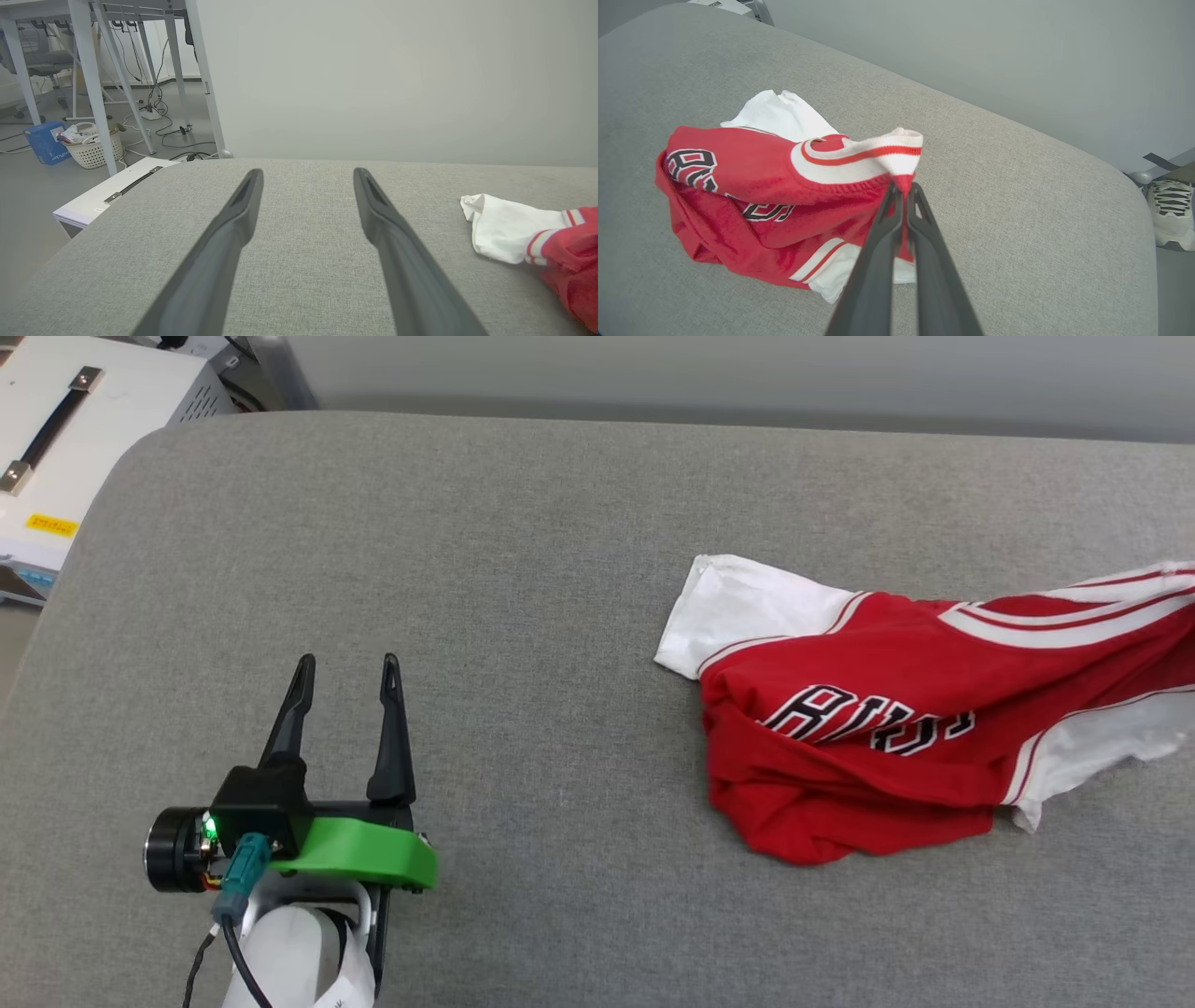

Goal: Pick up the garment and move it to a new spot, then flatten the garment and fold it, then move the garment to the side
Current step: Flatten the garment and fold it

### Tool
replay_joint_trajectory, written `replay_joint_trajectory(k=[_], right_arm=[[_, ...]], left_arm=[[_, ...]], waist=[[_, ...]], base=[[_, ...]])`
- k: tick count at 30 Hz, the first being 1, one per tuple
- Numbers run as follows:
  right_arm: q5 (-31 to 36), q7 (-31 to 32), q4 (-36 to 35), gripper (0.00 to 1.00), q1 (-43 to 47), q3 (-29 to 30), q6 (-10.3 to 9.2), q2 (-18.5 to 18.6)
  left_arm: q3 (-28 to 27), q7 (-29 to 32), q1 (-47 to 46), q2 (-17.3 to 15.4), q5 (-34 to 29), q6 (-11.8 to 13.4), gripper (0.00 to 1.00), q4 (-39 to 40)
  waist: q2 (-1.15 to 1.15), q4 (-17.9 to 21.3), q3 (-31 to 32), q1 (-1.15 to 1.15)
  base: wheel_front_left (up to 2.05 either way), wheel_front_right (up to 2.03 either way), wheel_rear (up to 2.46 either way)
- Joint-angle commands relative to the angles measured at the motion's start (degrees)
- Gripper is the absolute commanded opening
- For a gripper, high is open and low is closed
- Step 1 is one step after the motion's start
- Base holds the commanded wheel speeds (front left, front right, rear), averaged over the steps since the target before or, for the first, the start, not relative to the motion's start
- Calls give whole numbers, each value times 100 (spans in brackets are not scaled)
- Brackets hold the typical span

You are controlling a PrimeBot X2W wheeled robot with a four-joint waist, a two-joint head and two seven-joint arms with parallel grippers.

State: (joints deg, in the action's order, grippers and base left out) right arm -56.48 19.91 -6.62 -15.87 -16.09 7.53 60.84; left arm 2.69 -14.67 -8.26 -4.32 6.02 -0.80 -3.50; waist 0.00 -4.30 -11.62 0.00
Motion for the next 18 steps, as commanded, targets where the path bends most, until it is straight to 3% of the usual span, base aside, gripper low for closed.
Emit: replay_joint_trajectory(k=[1,7,12,16,17,18], right_arm=[[79,52,-33,0,41,185,-4,-43],[403,562,-14,0,-488,561,-4,-107],[772,1043,346,0,-1552,326,-4,-294],[1226,1333,1121,0,-2668,-316,-4,-802],[1719,1138,2297,0,-3561,-1199,-4,-1511],[1757,1046,2579,0,-3675,-1355,-4,-1680]], left_arm=[[0,-33,-1,28,-37,-39,100,19],[125,-33,-317,79,-6,-78,100,64],[262,-33,-659,115,52,-89,100,90],[361,-33,-884,132,103,-47,100,135],[445,-33,-1021,141,171,13,100,179],[464,-33,-1038,141,193,27,100,188]], waist=[[0,-52,-133,0],[0,-303,-574,0],[0,-558,-987,0],[0,-733,-1302,0],[0,-865,-1549,0],[0,-881,-1581,0]], base=[[0,0,0],[0,0,0],[0,0,0],[0,0,0],[0,0,0],[0,0,0]])
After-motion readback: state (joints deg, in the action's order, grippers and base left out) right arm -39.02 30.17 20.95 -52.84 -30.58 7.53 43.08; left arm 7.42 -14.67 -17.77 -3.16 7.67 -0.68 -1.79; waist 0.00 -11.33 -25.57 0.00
